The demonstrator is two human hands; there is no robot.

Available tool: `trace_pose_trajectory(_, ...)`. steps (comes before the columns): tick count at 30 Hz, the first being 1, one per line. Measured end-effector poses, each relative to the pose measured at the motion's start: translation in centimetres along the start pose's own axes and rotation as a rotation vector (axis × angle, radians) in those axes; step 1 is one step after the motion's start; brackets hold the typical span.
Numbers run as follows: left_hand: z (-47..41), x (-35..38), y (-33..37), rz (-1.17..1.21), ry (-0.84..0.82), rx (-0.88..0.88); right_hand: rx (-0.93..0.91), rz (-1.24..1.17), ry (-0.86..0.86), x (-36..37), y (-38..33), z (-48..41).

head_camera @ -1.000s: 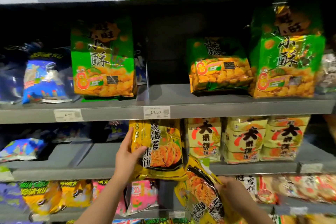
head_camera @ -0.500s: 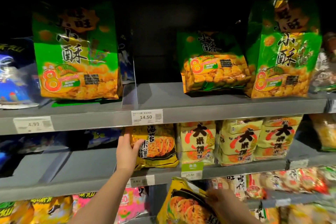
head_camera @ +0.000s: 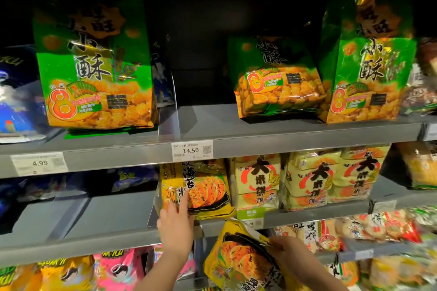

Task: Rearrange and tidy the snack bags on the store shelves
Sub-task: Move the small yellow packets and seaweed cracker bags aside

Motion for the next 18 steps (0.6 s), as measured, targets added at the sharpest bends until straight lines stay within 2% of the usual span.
trace_pose_trajectory(4, -1.0, 0.9, 0.1, 0.068, -0.106, 0.055, 0.004, -0.02, 0.014, 0.2, -0.5, 0.2)
trace_pose_trajectory(12, -4.3, 0.6, 2.0, 0.019, -0.523, 0.059, 0.034, -0.102, 0.098, -0.1, -1.3, 0.9)
trace_pose_trajectory(14, -3.8, 0.0, 1.9, -0.018, -0.549, 0.073, 0.036, -0.11, 0.112, 0.0, -1.6, 1.2)
trace_pose_trajectory(16, -2.8, -1.0, 2.0, -0.009, -0.502, 0.095, 0.02, -0.095, 0.119, 0.1, -1.9, 1.4)
trace_pose_trajectory(18, -1.3, -2.3, 2.1, 0.13, -0.473, 0.108, 0.006, -0.083, 0.132, 0.1, -2.1, 1.6)
Point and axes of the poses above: each hand's wrist, its own z-axis away from the middle knuckle, its own x-axis out of the palm, y = z × x, the point moved 1 cm from there along -z, towards the middle knuckle, and after that the axes turned 14 degrees about -x, right-handed, at the moved point
